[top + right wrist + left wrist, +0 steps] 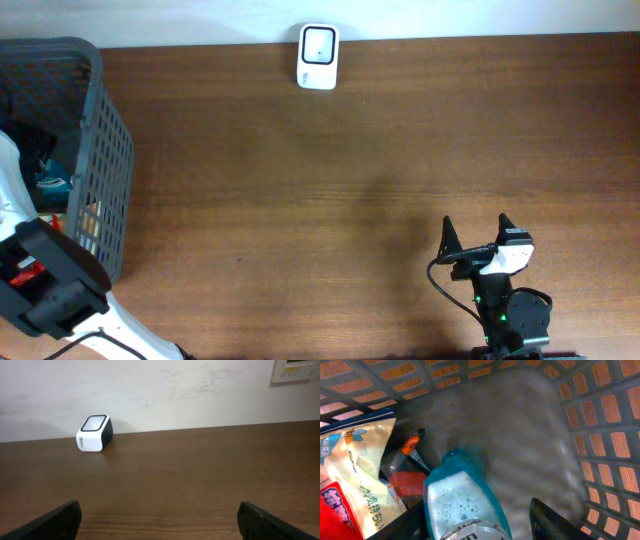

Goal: Scan the item barcode
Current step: 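Move the left gripper into the basket toward the teal mouthwash bottle, then grasp the teal mouthwash bottle with the left gripper and lift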

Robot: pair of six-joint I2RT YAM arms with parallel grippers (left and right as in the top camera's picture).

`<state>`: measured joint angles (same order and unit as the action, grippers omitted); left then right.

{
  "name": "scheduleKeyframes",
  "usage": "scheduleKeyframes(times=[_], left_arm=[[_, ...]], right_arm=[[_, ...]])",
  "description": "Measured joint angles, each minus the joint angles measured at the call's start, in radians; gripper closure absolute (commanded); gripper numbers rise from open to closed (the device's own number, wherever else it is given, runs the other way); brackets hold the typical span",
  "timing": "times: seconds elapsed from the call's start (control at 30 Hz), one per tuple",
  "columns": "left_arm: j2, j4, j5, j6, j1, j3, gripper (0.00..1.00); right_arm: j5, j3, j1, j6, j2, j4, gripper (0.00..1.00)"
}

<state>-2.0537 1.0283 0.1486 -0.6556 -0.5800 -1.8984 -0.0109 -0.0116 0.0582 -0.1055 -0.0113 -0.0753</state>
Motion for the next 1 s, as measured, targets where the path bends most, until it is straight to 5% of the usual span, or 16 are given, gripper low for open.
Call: scheduleKeyframes(times=[0.23, 0.37, 0.63, 1.0], left_arm=[[0.000, 0.023, -0.007, 0.000, 0.000, 0.000, 0.52], [0.000, 0.026, -0.010, 0.000, 0.000, 0.000, 0.70], [0.000, 0.026, -0.010, 0.003, 0.000, -0.005, 0.86], [0.026, 0.034, -0.087, 0.003, 0.000, -0.077, 0.86]], right_arm=[[0.000, 0.000, 0.000, 0.000, 0.000, 0.000, 0.01], [0.000, 0.000, 0.000, 0.000, 0.000, 0.000, 0.01], [0.000, 0.000, 0.000, 0.000, 0.000, 0.000, 0.01], [0.000, 0.000, 0.000, -0.001, 0.000, 0.000, 0.01]])
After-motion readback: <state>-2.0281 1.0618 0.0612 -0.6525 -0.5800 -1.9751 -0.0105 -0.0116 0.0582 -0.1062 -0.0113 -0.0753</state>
